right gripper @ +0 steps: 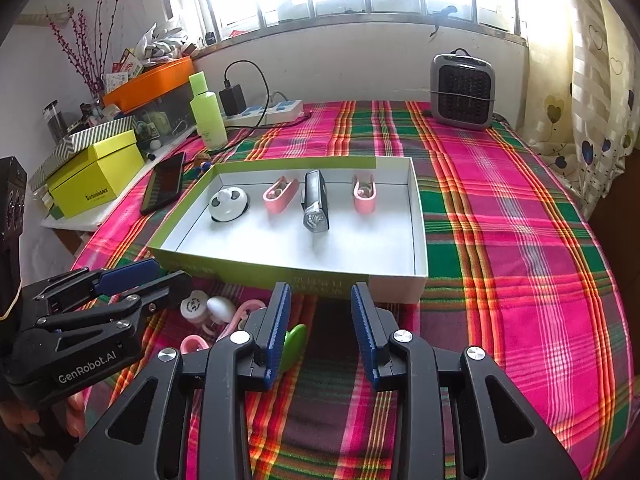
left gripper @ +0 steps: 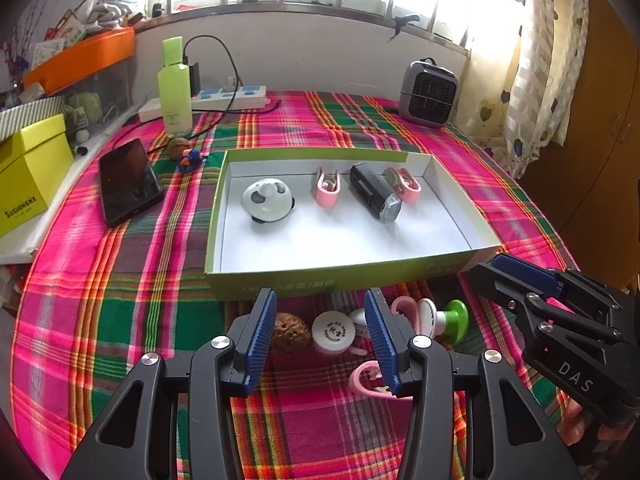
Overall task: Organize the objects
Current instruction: 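Withdraw both tools from the box toward the walnut and white gadgets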
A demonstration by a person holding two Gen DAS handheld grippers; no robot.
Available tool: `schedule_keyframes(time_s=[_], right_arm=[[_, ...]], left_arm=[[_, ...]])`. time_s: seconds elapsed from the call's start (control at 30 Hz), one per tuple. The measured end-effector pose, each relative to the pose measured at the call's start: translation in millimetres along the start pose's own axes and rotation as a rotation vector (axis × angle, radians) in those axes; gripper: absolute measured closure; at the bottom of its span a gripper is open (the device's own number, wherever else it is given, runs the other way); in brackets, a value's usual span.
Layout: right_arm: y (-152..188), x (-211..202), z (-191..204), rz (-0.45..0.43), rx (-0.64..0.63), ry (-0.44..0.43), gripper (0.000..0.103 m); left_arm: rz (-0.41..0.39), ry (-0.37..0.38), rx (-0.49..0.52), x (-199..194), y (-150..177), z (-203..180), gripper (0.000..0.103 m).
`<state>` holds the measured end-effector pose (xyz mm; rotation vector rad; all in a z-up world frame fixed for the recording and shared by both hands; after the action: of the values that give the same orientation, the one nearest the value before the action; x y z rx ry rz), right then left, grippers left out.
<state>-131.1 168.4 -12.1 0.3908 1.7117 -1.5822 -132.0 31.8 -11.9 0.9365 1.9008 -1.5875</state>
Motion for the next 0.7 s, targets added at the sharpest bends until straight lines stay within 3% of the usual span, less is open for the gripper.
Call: schedule_keyframes(time_s=[0.3, 0.43, 0.7], right_arm=[[14, 7, 20, 0.03, -0.006, -0.083, 0.07], [17, 10, 25, 0.037, -0.004, -0.091, 0.056], [20, 15, 27, 0.054, 0.006, -0.095, 0.056]], left_arm=[[0.023, -0.019, -0.048, 3, 14, 24, 0.058], [0.032, -0.022, -0.086, 5, 16, 36, 0.057], [0.031, -0.005, -0.101, 6, 16, 40, 0.056]])
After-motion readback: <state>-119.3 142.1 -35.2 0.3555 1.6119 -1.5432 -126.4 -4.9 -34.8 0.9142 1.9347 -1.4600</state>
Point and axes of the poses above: each gripper's, at about its wrist camera, not at the fingertips, and x roughly the way its jaws point, z to its left, y to its underside, the point moved 8 cm from there along x, roughly the way its jaws point, and after that the axes turned 7 degrees about -x, right-handed, at the moved point
